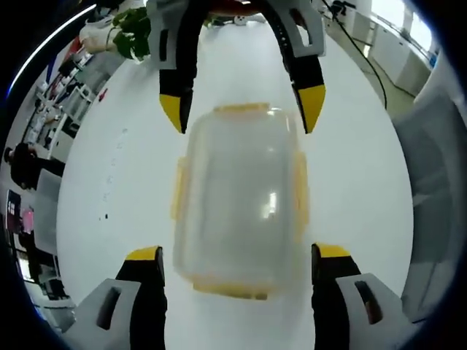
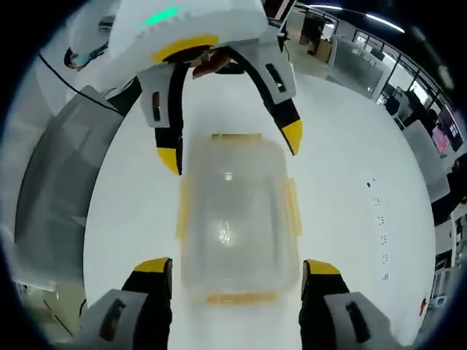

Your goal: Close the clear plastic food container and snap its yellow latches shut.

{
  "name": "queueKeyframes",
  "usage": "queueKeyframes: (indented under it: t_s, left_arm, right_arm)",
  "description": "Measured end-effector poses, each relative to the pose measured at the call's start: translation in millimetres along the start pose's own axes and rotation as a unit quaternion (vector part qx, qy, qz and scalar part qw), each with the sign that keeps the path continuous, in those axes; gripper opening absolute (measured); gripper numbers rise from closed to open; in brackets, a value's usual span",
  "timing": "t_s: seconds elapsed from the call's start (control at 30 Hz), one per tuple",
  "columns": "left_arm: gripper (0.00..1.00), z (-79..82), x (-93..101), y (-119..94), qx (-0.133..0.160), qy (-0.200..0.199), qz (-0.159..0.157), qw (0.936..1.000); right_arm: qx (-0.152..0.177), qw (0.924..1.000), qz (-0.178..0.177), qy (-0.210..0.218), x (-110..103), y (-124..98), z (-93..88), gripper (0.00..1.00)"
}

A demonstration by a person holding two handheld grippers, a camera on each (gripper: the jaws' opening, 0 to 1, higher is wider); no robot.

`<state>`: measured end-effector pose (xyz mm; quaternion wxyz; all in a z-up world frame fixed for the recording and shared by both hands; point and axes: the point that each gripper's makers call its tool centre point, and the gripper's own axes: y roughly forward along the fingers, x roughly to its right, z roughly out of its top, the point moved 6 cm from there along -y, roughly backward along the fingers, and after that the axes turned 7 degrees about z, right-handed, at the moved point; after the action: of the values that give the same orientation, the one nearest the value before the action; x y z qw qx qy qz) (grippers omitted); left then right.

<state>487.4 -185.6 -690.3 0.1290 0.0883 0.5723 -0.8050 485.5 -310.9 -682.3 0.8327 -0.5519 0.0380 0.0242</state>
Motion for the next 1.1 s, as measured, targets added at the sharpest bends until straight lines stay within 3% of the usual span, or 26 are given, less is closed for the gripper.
queueKeyframes:
  t_s: [1.1]
  left_arm:
    - [0.78, -6.6, 2.5, 13, -0.014, 0.009, -0.015, 0.9998]
  right_arm:
    - [-0.008, 0.9999, -0.007, -0.009, 1, 17, -2.8, 0.74]
